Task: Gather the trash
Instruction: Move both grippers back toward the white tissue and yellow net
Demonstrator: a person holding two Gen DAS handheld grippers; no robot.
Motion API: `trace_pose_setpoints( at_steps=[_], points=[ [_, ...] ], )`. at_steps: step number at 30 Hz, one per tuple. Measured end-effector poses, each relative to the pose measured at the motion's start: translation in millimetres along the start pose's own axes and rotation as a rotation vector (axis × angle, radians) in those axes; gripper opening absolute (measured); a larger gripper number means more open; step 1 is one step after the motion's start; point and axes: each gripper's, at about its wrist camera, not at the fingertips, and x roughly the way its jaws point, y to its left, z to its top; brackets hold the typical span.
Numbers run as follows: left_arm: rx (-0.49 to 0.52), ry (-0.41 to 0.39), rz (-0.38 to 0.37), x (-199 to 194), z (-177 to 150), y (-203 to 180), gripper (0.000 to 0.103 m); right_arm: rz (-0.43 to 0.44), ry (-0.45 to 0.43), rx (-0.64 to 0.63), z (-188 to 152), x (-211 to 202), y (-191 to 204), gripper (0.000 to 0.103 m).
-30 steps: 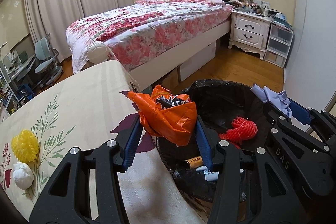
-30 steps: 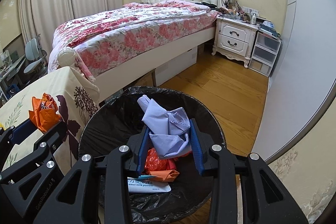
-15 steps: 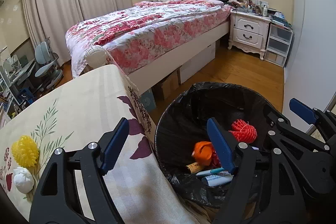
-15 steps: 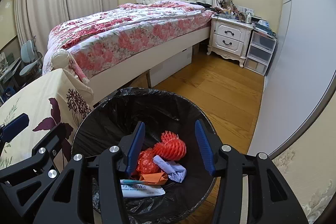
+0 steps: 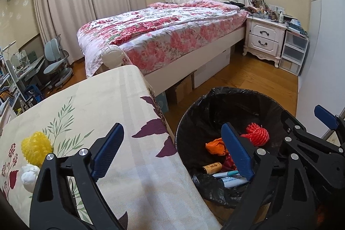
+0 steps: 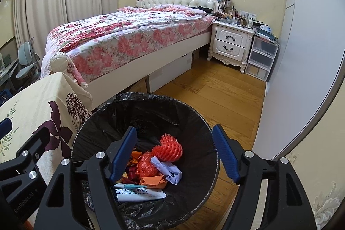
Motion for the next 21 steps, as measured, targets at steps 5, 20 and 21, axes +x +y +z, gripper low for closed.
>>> trace_pose_setpoints(
  at_steps=[5, 20, 21],
  points=[
    [-0.020, 0.006, 0.032, -7, -4, 12, 0.091, 0.009, 0.000, -0.006, -1, -5, 4, 0.079],
    [-0.091, 0.032, 0.123, -36, -33, 61, 0.091, 0.095, 0.010, -0.063, -12, -25, 40, 0.083],
    [-0.098, 0.032, 0.131, -39, -35, 66, 0.091, 0.106, 0.012, -0.068, -13, -27, 44, 0.083]
  ],
)
